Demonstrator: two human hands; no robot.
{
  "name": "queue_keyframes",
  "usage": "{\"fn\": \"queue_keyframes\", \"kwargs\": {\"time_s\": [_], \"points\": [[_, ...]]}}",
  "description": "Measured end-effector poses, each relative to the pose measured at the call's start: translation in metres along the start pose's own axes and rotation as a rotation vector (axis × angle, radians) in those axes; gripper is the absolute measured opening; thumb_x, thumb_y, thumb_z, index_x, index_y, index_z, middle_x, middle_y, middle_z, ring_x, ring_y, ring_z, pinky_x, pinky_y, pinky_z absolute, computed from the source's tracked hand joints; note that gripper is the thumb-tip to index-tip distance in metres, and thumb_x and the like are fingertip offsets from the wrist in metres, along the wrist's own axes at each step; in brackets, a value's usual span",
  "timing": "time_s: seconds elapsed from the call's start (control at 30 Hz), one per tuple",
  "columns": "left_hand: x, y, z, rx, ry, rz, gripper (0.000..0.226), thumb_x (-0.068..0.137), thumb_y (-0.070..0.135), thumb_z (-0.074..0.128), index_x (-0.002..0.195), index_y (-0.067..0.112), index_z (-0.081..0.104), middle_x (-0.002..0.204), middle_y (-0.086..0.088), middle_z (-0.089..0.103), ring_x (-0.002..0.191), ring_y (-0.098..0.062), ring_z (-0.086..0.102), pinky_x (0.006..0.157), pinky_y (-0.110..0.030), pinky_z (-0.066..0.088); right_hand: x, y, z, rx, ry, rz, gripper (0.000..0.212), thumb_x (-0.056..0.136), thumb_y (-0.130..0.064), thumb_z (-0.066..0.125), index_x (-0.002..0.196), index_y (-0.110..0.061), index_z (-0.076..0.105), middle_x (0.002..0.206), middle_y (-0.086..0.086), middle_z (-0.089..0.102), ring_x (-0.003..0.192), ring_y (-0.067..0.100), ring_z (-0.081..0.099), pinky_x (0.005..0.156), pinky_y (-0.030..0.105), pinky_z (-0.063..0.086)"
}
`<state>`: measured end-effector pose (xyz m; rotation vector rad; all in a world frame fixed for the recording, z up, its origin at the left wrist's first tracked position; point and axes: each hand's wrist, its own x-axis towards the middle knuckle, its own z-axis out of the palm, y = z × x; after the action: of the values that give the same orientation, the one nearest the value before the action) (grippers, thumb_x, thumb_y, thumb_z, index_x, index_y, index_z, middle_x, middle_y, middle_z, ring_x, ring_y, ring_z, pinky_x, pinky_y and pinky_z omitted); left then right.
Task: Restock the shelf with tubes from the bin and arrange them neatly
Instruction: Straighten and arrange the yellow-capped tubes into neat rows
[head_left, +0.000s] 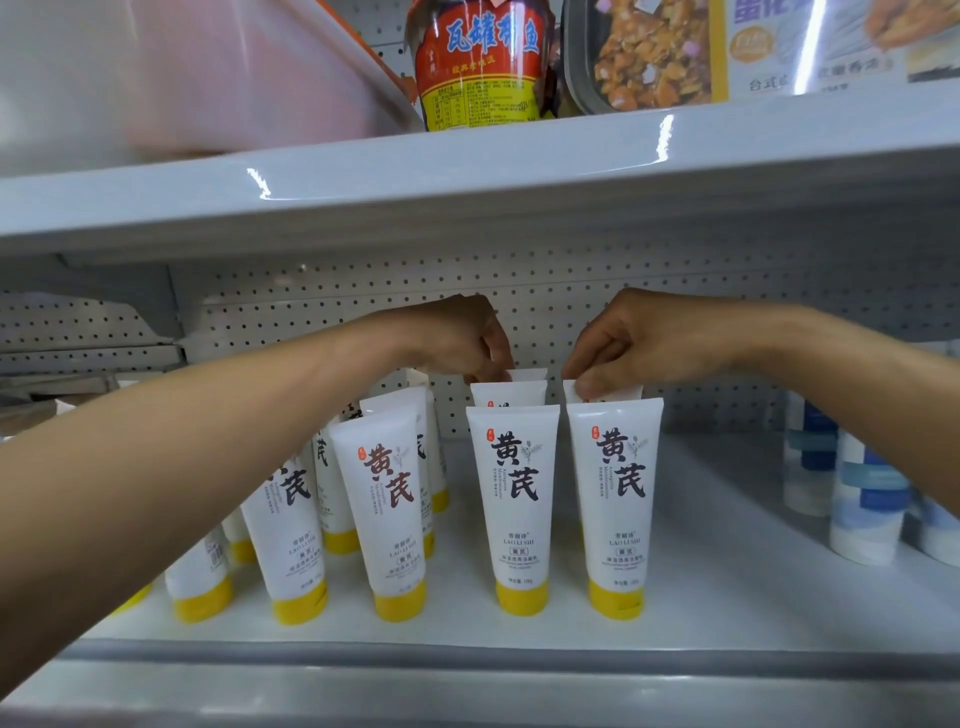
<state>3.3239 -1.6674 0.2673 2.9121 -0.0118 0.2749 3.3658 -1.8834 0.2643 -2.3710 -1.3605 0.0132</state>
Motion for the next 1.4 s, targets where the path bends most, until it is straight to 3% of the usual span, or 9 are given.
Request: {"fn": "queue_keyframes", "kwargs": {"time_s": [0.17,0.3,0.43,0.57,0.67,0.8,0.93,1.17,1.4], "points": [[-0.01,0.005,-0.009,0.007,0.01,-0.001,0.018,0.085,0.032,0.071,0.1,0.024,0.076,0.091,0.015,0.073,0.09,-0.007,0.069,0.091,-0.023,0.05,-0.002,0.0,-0.003,0.017,0.092,-0.018,0.018,0.084,-0.029,0.071,0.101,-0.025,0.075,0.095,-0.02,0.073,0.088,-0.008,0.066,0.087,0.014,0.051],[-0.036,0.01,-0.027,-0.087,0.171,-0.018,0.02,0.09,0.038,0.063,0.1,0.025,0.074,0.088,0.012,0.074,0.088,-0.007,0.068,0.091,-0.027,0.05,-0.003,0.0,-0.003,0.066,0.191,-0.056,0.015,0.086,-0.032,0.069,0.1,-0.029,0.074,0.095,-0.023,0.07,0.086,-0.015,0.063,0.075,0.001,0.045],[-0.072,0.016,-0.026,-0.105,0.261,-0.044,0.025,0.089,0.045,0.061,0.099,0.026,0.074,0.093,0.011,0.073,0.09,-0.008,0.065,0.086,-0.025,0.05,-0.004,-0.008,0.0,0.093,0.256,-0.127,0.01,0.086,-0.033,0.069,0.095,-0.032,0.073,0.086,-0.024,0.07,0.082,-0.013,0.064,0.077,0.006,0.046],[-0.105,0.014,-0.017,0.095,0.286,-0.061,0.046,0.086,0.064,0.049,0.11,0.03,0.069,0.111,0.012,0.067,0.098,-0.007,0.061,0.088,-0.03,0.048,-0.007,-0.023,0.007,0.052,0.233,-0.227,0.006,0.087,-0.032,0.068,0.088,-0.036,0.071,0.082,-0.026,0.07,0.079,-0.014,0.064,0.069,0.004,0.047],[-0.127,0.008,-0.014,0.282,0.304,-0.1,0.071,0.073,0.087,0.034,0.107,0.032,0.063,0.102,0.014,0.065,0.093,-0.006,0.06,0.095,-0.038,0.044,-0.011,-0.032,0.017,0.014,0.176,-0.244,0.008,0.087,-0.039,0.065,0.089,-0.035,0.071,0.086,-0.025,0.071,0.078,-0.013,0.064,0.065,0.006,0.046],[-0.145,-0.003,-0.012,0.501,0.231,-0.198,0.074,0.065,0.093,0.03,0.096,0.033,0.061,0.092,0.018,0.063,0.093,-0.009,0.056,0.096,-0.039,0.026,-0.017,-0.049,0.031,-0.026,0.117,-0.239,0.021,0.086,-0.047,0.064,0.093,-0.03,0.075,0.086,-0.021,0.072,0.079,-0.007,0.066,0.069,0.016,0.052],[-0.15,-0.012,-0.006,0.424,0.191,-0.144,0.047,0.073,0.075,0.054,0.086,0.033,0.069,0.085,0.014,0.068,0.089,-0.009,0.058,0.095,-0.037,0.028,-0.013,-0.06,0.043,-0.196,0.055,-0.172,0.03,0.078,-0.056,0.066,0.09,-0.03,0.072,0.083,-0.015,0.073,0.077,0.006,0.068,0.074,0.036,0.058],[-0.142,-0.015,0.0,0.327,0.241,-0.031,0.026,0.078,0.057,0.067,0.085,0.032,0.071,0.077,0.012,0.067,0.088,-0.015,0.053,0.09,-0.031,0.025,-0.009,-0.065,0.051,-0.29,0.003,-0.041,0.026,0.08,-0.047,0.069,0.079,-0.021,0.064,0.082,-0.004,0.069,0.076,0.018,0.065,0.068,0.04,0.056],[-0.134,-0.02,0.005,0.161,0.248,0.032,0.023,0.076,0.048,0.074,0.079,0.026,0.073,0.063,0.006,0.064,0.061,-0.009,0.057,0.055,-0.026,0.041,-0.008,-0.066,0.052,-0.272,0.01,-0.019,0.026,0.08,-0.044,0.071,0.08,-0.019,0.064,0.083,-0.003,0.069,0.077,0.019,0.065,0.07,0.043,0.056]]}}
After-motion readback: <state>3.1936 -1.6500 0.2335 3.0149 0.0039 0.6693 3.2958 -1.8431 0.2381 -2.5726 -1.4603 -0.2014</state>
